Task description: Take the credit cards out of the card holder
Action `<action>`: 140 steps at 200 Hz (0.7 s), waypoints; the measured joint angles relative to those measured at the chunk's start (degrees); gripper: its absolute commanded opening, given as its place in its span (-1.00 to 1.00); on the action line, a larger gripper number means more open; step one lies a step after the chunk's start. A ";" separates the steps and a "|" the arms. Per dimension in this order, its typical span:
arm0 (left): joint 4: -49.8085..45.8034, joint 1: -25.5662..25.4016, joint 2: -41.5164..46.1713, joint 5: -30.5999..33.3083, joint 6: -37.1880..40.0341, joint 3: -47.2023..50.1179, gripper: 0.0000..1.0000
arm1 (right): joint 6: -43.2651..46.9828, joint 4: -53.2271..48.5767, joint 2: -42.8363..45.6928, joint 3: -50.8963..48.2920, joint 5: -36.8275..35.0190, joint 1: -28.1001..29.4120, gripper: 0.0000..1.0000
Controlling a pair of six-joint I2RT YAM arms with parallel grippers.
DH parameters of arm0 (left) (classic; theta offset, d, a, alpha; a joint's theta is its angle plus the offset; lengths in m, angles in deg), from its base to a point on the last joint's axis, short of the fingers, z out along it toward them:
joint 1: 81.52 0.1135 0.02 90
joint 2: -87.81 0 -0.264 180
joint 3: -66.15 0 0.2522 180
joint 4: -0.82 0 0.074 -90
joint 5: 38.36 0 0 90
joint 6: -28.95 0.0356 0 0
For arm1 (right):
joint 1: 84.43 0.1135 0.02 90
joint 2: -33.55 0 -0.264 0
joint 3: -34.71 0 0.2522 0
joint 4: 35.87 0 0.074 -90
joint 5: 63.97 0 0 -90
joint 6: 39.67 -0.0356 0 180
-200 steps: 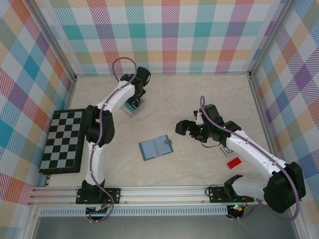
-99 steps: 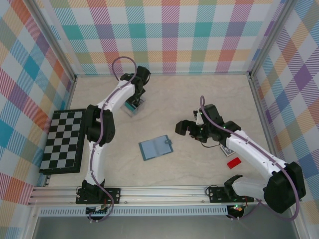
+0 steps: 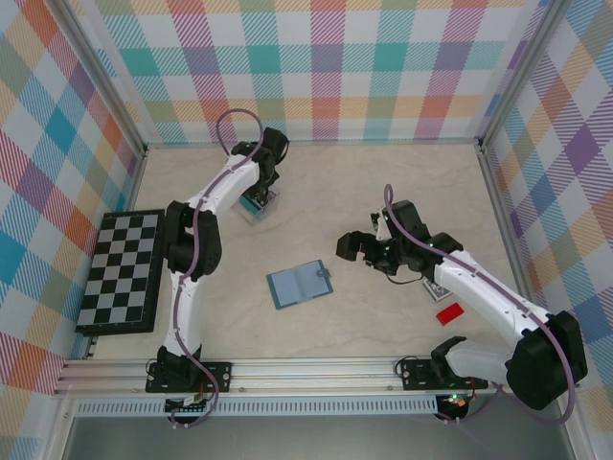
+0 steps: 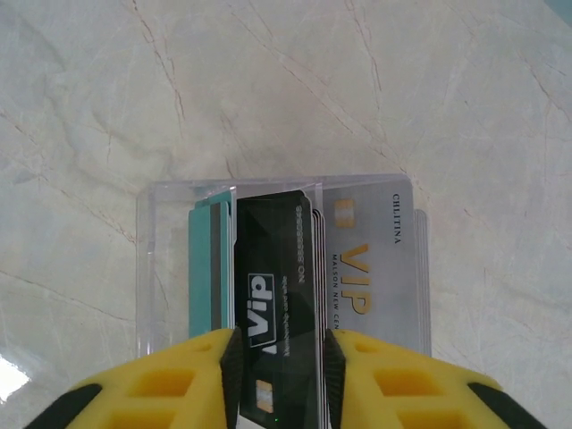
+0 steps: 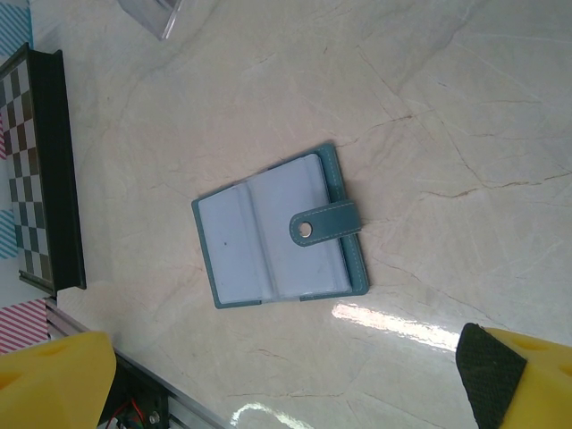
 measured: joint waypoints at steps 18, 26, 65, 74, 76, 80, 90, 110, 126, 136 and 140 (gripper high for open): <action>0.00 0.02 0.02 0.00 0.57 0.00 -0.08 | 0.00 0.00 -0.26 0.00 0.17 0.00 1.00; 0.00 0.02 0.02 -0.02 0.83 0.00 -0.02 | 0.00 0.02 -0.42 0.00 0.20 0.00 1.00; 0.83 0.11 3.34 -2.62 3.89 2.08 0.33 | 0.11 -0.02 -1.09 0.00 0.22 0.00 1.00; 1.36 0.13 6.08 -3.87 4.85 4.42 0.41 | 0.24 -0.04 -1.33 0.00 0.07 0.07 1.00; 1.51 0.13 6.91 -4.22 5.35 5.05 0.43 | 0.28 -0.04 -1.44 0.00 0.07 0.11 1.00; 2.08 0.13 8.48 -4.76 5.44 6.54 0.46 | 0.33 -0.04 -1.62 0.00 -0.11 0.17 1.00; 3.43 0.13 13.18 -6.45 6.78 10.73 0.54 | 0.55 -0.11 -2.29 0.07 -0.70 0.59 0.99; 5.79 0.22 23.82 -10.36 8.57 19.96 0.63 | 1.66 -1.03 -4.76 1.09 -2.82 3.06 0.93; 7.48 0.39 31.58 -13.81 9.60 26.69 0.65 | 2.62 -2.08 -7.58 3.06 -4.92 6.01 0.88; 8.68 0.44 35.69 -16.35 10.10 30.88 0.65 | 3.34 -2.69 -9.53 4.70 -6.25 7.96 0.83; 9.31 0.46 37.29 -17.57 10.27 32.79 0.64 | 3.58 -2.91 -10.34 5.40 -6.88 8.81 0.81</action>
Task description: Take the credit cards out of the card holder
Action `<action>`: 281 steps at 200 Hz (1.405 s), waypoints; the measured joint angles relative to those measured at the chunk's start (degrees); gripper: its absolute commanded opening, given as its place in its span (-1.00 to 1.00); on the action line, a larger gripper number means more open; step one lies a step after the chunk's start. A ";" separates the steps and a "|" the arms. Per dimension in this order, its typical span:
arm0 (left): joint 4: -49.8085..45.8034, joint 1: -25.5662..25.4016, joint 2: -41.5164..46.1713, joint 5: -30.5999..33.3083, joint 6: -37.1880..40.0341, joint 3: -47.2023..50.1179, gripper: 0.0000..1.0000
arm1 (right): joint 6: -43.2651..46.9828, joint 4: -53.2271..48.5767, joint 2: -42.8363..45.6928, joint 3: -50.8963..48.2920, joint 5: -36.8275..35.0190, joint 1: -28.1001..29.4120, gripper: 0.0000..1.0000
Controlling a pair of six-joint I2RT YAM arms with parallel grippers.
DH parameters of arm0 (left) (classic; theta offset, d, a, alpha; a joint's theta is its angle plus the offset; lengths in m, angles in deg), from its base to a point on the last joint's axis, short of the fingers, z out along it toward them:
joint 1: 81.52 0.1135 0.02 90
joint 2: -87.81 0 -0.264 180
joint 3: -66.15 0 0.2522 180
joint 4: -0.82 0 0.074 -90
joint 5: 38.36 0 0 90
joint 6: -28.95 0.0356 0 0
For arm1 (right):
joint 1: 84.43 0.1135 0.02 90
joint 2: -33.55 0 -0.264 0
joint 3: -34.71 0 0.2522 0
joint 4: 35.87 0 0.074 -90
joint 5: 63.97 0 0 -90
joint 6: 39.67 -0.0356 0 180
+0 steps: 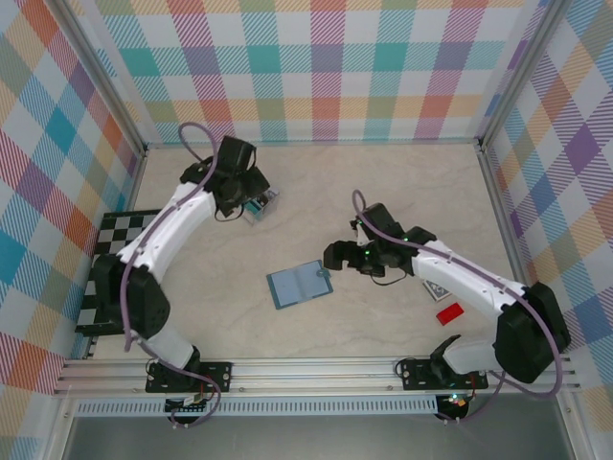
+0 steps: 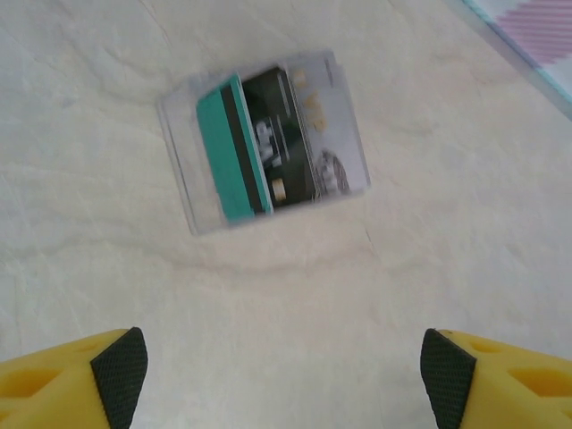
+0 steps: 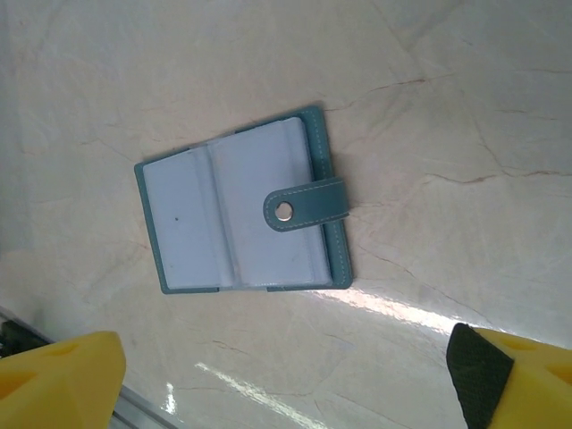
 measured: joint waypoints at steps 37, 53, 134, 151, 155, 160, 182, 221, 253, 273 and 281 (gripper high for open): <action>3.76 0.02 7.85 -10.88 0.57 15.96 0.45 | 2.69 -1.60 -8.11 6.62 -3.85 6.51 0.50; 5.49 0.02 9.66 -14.64 0.26 22.60 0.38 | 3.08 -1.86 -11.65 9.18 -4.59 8.33 0.37; 15.98 -2.95 15.39 -24.55 -5.44 40.15 -0.35 | 3.58 -3.34 -23.45 13.53 -5.49 10.88 0.02; 17.68 -4.02 14.73 -25.31 -6.54 41.20 -0.37 | 3.02 -3.76 -24.68 13.53 -5.90 10.88 0.01; 17.94 -4.37 14.40 -25.42 -6.58 41.20 -0.37 | 2.84 -3.82 -24.90 13.53 -5.97 10.88 0.01; 18.29 -4.83 13.90 -25.66 -6.71 41.22 -0.38 | 2.80 -3.91 -25.22 13.53 -6.12 10.88 0.01; 20.35 -6.38 11.30 -26.45 -7.10 41.22 -0.42 | 2.43 -4.02 -26.16 13.53 -6.56 10.88 0.02; 21.79 -6.91 7.15 -26.82 -7.80 41.22 -0.53 | 2.03 -4.39 -27.45 13.53 -6.97 10.88 0.06; 22.64 -6.91 5.16 -26.84 -8.00 41.46 -0.51 | 1.57 -4.39 -28.13 13.75 -6.99 10.88 0.08; 23.30 -6.93 4.28 -26.84 -8.02 41.55 -0.49 | 1.33 -4.37 -28.17 13.75 -6.99 10.88 0.10; 23.58 -6.95 4.02 -26.84 -8.00 41.55 -0.49 | 1.31 -4.37 -28.17 13.75 -6.97 10.88 0.10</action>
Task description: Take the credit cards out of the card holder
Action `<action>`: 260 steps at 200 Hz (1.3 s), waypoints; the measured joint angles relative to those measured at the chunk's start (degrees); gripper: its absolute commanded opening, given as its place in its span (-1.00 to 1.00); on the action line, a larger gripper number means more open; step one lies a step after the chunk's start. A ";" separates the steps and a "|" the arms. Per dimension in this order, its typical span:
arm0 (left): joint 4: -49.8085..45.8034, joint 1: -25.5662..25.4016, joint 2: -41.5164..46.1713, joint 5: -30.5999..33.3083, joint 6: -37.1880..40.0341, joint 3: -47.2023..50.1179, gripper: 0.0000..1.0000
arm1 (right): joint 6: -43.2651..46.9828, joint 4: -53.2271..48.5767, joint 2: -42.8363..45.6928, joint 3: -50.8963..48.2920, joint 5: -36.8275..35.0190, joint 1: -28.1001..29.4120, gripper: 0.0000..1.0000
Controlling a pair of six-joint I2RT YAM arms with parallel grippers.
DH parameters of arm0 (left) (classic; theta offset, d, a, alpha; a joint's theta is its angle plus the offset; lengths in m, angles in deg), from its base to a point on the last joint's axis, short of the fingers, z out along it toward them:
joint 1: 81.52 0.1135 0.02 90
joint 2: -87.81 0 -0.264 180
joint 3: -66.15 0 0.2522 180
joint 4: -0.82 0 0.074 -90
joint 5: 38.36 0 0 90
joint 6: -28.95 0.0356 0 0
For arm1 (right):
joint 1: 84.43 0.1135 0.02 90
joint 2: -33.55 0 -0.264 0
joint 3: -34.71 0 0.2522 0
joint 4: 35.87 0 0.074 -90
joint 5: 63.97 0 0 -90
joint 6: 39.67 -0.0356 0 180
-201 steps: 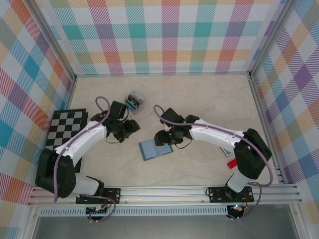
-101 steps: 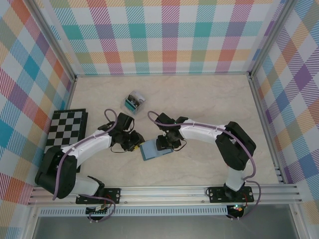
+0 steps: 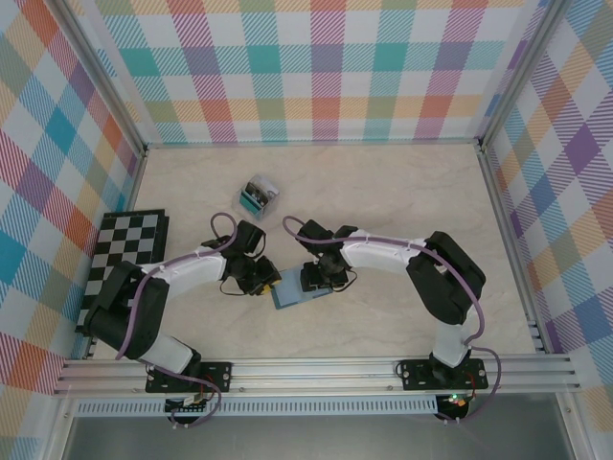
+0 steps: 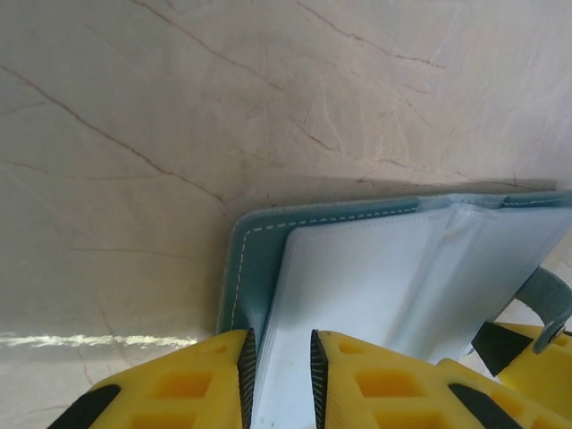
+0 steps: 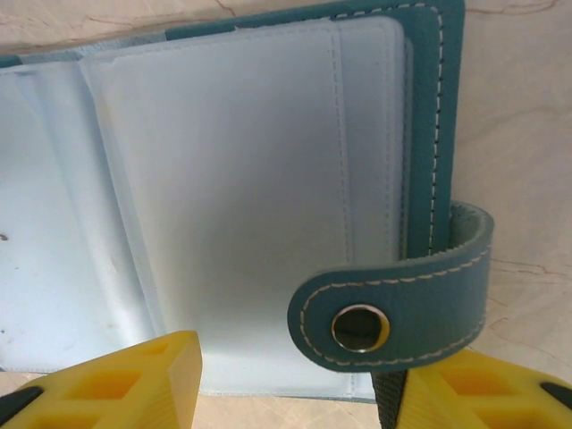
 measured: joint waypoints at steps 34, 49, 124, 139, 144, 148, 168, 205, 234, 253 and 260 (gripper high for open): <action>0.52 0.00 -0.92 -0.31 0.00 0.00 -0.49 | -0.02 0.00 -0.24 0.11 0.00 0.00 0.10; 1.31 0.00 -1.55 -0.74 0.00 0.00 -0.50 | -0.02 -0.07 -0.44 0.31 0.04 0.00 0.10; 5.81 -0.17 -3.80 -4.59 -0.02 -0.02 -0.66 | 0.00 -0.46 -0.98 0.79 0.48 -0.02 0.04; 6.51 -0.46 -4.42 -5.25 0.00 -0.15 -0.72 | 0.00 -0.46 -1.07 0.83 0.48 -0.02 0.00; 6.80 -0.59 -4.61 -5.42 -0.07 -0.20 -0.74 | 0.00 -0.46 -1.09 0.85 0.48 -0.02 -0.01; 7.04 -0.70 -4.74 -5.51 0.00 -0.20 -0.76 | -0.02 -0.46 -1.11 0.85 0.48 -0.02 -0.02; 7.52 -1.25 -5.38 -6.19 0.00 -0.61 -0.87 | -0.02 -0.46 -1.14 0.85 0.52 -0.07 -0.13; 8.55 -2.25 -6.73 -7.50 -0.13 -2.23 -0.99 | -0.11 -0.46 -1.20 0.85 0.87 -0.09 -0.25; 9.14 -2.29 -7.30 -8.15 -0.13 -3.06 -0.99 | -0.15 -0.39 -1.20 0.83 1.33 -0.11 -0.27; 8.98 -2.29 -7.34 -8.17 0.02 -3.63 -0.95 | -0.15 -0.33 -1.20 0.83 1.60 -0.11 -0.27; 8.70 -2.29 -7.34 -8.09 0.09 -3.96 -0.91 | -0.15 -0.26 -1.16 0.79 1.70 -0.11 -0.26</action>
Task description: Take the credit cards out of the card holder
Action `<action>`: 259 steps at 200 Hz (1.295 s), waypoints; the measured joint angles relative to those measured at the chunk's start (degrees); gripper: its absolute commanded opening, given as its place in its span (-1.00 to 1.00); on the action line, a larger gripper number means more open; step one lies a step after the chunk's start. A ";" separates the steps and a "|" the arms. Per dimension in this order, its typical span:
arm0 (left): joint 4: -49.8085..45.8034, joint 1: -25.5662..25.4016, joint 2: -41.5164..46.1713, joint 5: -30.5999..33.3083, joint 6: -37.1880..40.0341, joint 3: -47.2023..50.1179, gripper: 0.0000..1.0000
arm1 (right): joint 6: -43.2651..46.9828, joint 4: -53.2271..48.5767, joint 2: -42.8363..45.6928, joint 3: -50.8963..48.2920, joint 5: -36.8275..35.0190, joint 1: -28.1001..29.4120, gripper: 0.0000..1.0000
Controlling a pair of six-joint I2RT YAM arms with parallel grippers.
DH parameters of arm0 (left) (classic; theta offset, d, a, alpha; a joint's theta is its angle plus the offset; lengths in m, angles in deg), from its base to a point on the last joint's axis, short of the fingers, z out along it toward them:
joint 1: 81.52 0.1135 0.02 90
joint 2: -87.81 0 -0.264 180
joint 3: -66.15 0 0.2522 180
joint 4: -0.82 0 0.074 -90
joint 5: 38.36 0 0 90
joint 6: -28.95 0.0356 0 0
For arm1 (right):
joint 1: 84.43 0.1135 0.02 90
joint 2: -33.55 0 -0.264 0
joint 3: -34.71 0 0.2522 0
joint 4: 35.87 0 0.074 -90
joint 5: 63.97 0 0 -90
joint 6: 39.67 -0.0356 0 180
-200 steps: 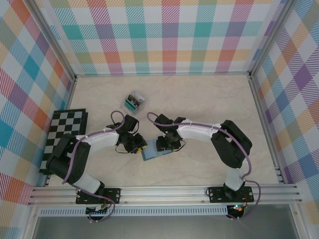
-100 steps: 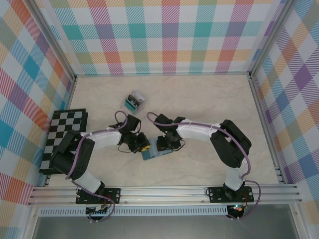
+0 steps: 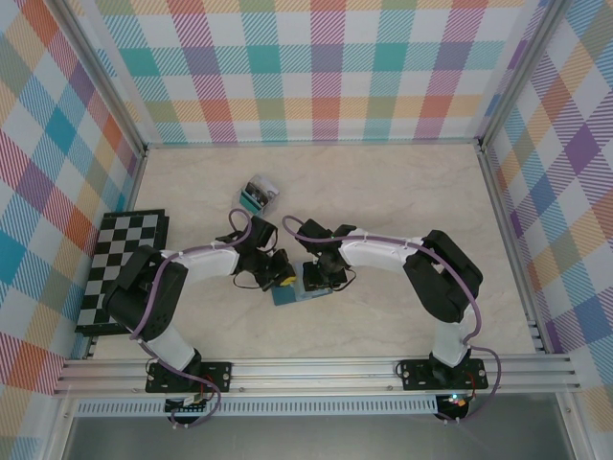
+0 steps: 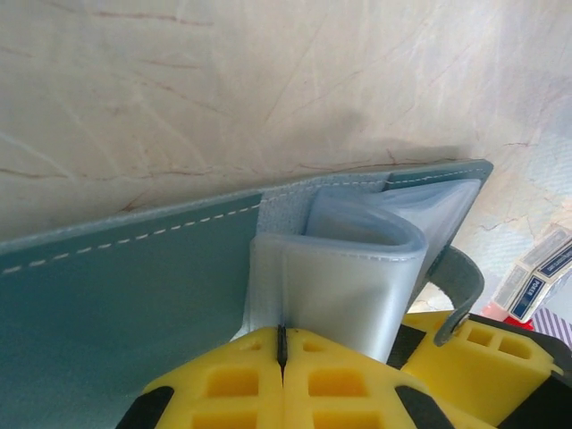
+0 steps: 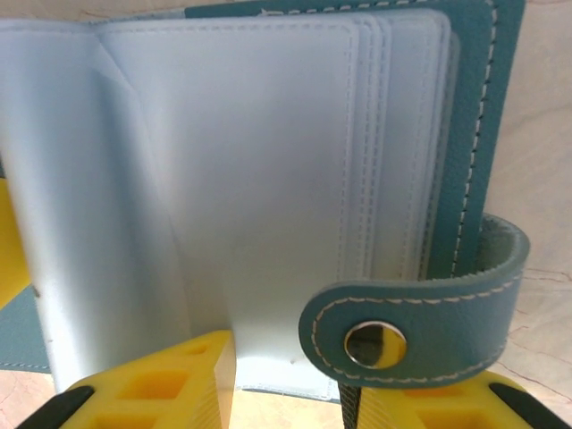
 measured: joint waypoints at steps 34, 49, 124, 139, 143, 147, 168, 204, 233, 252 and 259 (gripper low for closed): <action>-4.46 -0.02 0.90 2.91 1.99 -2.69 -0.51 | -0.39 0.61 2.03 -1.57 -0.11 0.07 -0.11; -7.76 -0.02 2.75 4.90 2.91 -4.48 -0.35 | -0.57 0.63 4.70 -2.62 -0.66 0.11 0.03; -23.91 0.55 14.88 17.53 9.38 -17.92 0.35 | -0.76 2.54 25.00 -4.15 -6.93 0.04 0.74; -26.77 0.96 17.11 21.00 11.13 -20.74 0.50 | -0.33 1.81 28.04 -4.15 -10.54 -0.13 0.89; -27.56 1.09 17.70 22.10 11.34 -21.49 0.54 | 0.02 1.62 28.72 -4.15 -11.50 -0.22 0.93; -28.30 1.25 18.40 23.21 12.15 -22.18 0.57 | 0.07 1.29 29.66 -4.13 -12.70 -0.35 0.98; -31.04 1.97 21.70 29.35 14.51 -24.96 0.84 | 2.47 0.39 33.97 -4.13 -18.75 -1.20 1.00; -32.37 3.28 26.34 40.30 19.28 -25.97 1.00 | 7.80 0.13 38.53 -3.69 -28.35 -5.70 1.00; -27.65 3.96 29.27 48.39 24.50 -21.16 1.00 | 13.20 6.29 41.22 -7.48 -32.98 -13.09 1.00; -22.18 4.17 31.61 53.77 27.04 -14.10 1.00 | 16.55 12.70 43.89 -14.16 -33.92 -18.95 1.00; -19.61 4.28 32.37 56.13 28.15 -10.88 1.00 | 17.46 14.29 44.15 -16.35 -34.21 -21.31 1.00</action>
